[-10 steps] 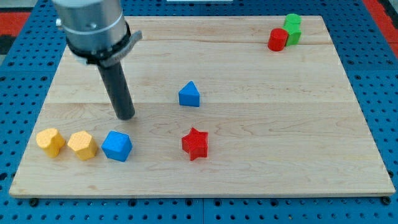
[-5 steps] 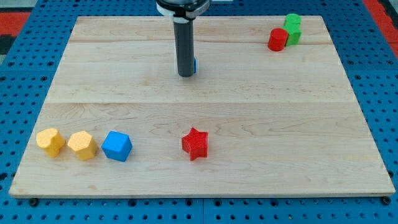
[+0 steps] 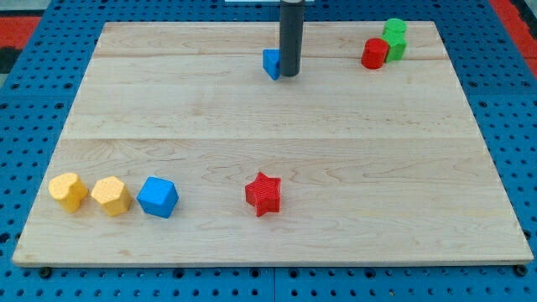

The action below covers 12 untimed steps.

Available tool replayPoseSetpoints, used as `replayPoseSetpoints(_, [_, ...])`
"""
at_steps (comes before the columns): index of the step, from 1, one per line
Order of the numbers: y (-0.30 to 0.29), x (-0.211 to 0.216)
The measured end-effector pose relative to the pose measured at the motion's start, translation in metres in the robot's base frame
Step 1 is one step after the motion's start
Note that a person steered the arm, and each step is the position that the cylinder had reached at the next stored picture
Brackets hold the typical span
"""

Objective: Push the blue triangle into the green block

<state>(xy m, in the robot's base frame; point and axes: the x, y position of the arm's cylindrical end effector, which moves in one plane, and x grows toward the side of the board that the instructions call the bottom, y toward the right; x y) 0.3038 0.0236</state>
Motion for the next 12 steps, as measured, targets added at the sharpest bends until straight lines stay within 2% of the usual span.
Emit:
replayPoseSetpoints(2, [-0.073,0.017])
replayPoseSetpoints(4, [-0.014,-0.004])
replayPoseSetpoints(6, [-0.045,-0.014])
replayPoseSetpoints(7, [-0.003,-0.040])
replayPoseSetpoints(10, [0.009,-0.075])
replayPoseSetpoints(12, [0.046,-0.066])
